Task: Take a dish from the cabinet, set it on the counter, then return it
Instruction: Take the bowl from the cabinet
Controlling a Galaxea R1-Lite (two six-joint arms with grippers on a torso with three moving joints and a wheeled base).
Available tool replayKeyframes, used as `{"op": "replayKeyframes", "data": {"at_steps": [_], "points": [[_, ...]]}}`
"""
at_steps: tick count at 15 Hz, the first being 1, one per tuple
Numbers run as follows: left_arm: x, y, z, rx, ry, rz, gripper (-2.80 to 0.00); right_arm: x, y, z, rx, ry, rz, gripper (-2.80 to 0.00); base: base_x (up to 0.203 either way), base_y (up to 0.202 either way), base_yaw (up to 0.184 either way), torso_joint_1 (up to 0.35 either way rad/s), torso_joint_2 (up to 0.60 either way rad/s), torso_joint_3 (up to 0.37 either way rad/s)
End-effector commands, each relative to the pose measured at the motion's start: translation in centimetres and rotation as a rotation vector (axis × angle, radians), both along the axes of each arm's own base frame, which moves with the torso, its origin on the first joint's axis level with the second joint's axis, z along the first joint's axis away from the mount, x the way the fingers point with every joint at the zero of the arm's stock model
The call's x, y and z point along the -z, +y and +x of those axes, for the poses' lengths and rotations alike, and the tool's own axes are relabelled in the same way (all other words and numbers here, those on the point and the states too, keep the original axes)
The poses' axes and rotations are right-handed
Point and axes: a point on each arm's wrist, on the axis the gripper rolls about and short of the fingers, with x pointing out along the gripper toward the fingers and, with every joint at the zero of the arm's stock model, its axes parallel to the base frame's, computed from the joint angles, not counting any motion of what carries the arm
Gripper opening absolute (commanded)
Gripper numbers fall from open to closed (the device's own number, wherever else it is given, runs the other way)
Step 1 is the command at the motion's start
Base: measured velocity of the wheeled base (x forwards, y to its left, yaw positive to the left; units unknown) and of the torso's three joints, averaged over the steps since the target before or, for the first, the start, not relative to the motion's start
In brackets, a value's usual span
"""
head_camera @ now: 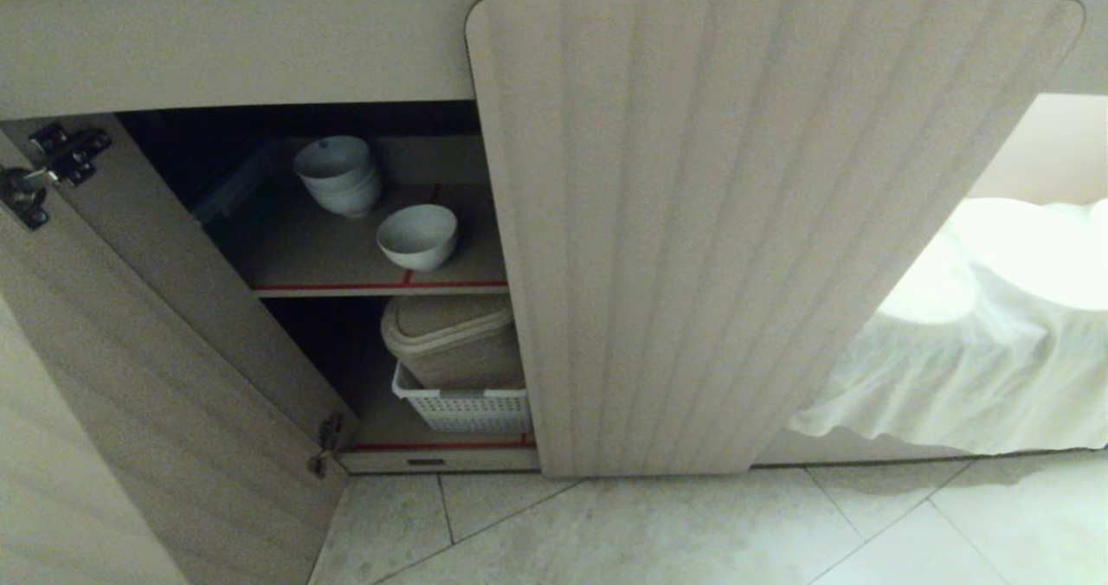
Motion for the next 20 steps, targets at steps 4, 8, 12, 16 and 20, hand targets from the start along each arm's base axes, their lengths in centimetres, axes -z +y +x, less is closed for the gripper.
{"op": "replayKeyframes", "data": {"at_steps": [4,8,12,16,20], "points": [[0.0,0.0,0.01,0.001,0.001,-0.002,-2.8,-0.01,0.0,0.01,0.0,0.001,0.001,-2.8,0.186,0.0,0.001,0.005,0.0,-0.001],[0.0,0.0,0.01,0.001,0.001,-0.002,-2.8,-0.01,0.0,0.01,-0.001,0.001,0.001,-2.8,0.018,0.0,0.0,0.003,0.0,0.001],[0.0,0.0,0.01,0.001,0.001,-0.004,-2.8,-0.01,0.0,0.01,0.0,0.001,0.001,-2.8,0.0,0.0,0.0,0.0,0.0,0.0],[0.0,-0.03,0.01,0.016,0.001,0.006,-2.8,-0.01,0.0,0.01,0.0,0.001,0.001,-2.8,0.0,0.0,0.0,0.0,0.0,0.0],[0.06,-0.03,-0.07,0.014,0.022,0.001,-2.8,-0.01,0.0,0.01,0.0,0.001,0.001,-2.8,0.0,0.0,0.0,0.0,0.0,0.0]]}}
